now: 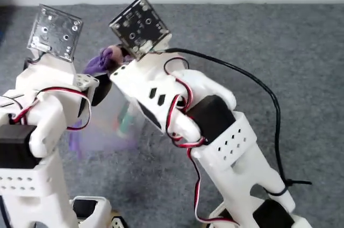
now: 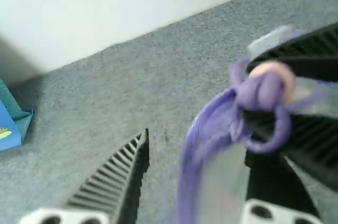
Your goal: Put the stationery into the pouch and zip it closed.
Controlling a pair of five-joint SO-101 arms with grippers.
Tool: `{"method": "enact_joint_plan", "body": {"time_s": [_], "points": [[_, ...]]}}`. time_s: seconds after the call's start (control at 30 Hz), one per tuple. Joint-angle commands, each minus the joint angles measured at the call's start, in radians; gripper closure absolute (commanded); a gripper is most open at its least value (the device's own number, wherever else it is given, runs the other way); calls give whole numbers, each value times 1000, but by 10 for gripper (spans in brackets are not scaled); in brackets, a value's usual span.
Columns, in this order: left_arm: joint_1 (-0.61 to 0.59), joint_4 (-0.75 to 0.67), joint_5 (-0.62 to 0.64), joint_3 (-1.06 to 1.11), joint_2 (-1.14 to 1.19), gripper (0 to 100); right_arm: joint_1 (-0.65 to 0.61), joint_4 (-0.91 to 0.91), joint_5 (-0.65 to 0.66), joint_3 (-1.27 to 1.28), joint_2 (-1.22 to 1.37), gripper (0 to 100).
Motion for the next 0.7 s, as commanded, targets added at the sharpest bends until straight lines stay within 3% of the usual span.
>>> {"method": "enact_joint_plan", "body": {"time_s": [0.0,0.27,0.47,0.67], "points": [[5,32,-48,-45,-17,712,-47,22,-8,-14,-45,991],[6,97,-78,-38,-6,720,-59,81,-63,-17,-56,991],[6,89,-78,-2,-6,880,-56,81,-63,-20,-58,991],[6,49,-78,-1,-14,976,-56,73,-63,-20,-56,991]]}}
